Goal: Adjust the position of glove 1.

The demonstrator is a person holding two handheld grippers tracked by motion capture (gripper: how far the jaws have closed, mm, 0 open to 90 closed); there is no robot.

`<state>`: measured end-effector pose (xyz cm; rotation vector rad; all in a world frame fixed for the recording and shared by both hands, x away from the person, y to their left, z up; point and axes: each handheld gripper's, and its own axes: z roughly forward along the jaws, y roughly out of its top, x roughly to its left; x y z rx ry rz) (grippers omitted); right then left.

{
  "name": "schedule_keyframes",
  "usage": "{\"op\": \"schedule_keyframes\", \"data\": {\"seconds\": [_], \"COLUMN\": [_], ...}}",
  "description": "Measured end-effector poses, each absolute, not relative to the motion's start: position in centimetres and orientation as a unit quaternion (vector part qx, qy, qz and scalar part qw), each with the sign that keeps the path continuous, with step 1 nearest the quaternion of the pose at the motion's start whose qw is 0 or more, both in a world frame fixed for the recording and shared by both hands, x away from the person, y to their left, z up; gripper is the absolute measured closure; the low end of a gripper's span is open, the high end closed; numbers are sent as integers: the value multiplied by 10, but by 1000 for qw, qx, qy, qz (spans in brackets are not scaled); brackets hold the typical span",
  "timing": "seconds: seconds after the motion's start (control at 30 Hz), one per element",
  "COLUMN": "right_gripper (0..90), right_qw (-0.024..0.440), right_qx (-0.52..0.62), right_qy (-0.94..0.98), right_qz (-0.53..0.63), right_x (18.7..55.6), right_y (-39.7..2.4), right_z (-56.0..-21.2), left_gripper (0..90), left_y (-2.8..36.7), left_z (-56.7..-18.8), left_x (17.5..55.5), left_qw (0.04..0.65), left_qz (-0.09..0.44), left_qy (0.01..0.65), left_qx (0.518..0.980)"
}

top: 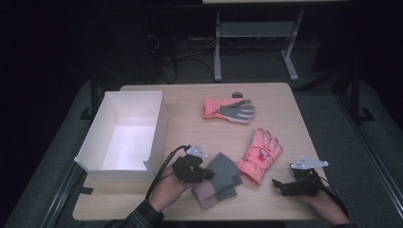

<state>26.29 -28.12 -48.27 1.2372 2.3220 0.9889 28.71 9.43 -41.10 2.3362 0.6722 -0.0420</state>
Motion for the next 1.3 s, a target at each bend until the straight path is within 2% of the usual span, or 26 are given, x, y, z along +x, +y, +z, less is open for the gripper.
{"op": "schedule_keyframes", "data": {"seconds": [1.0,1.3], "right_gripper": [50,49], "right_qw": [165,165], "right_qx": [434,434], "right_qy": [815,815], "right_qz": [347,347], "right_x": [263,263], "right_y": [-281,-281], "right_z": [-483,-483], "left_gripper": [832,576], "left_y": [76,82], "left_z": [-435,-432], "left_x": [283,287], "left_qw": [307,338], "left_qz": [-25,-34], "left_qy": [247,263], "left_qx": [919,903]}}
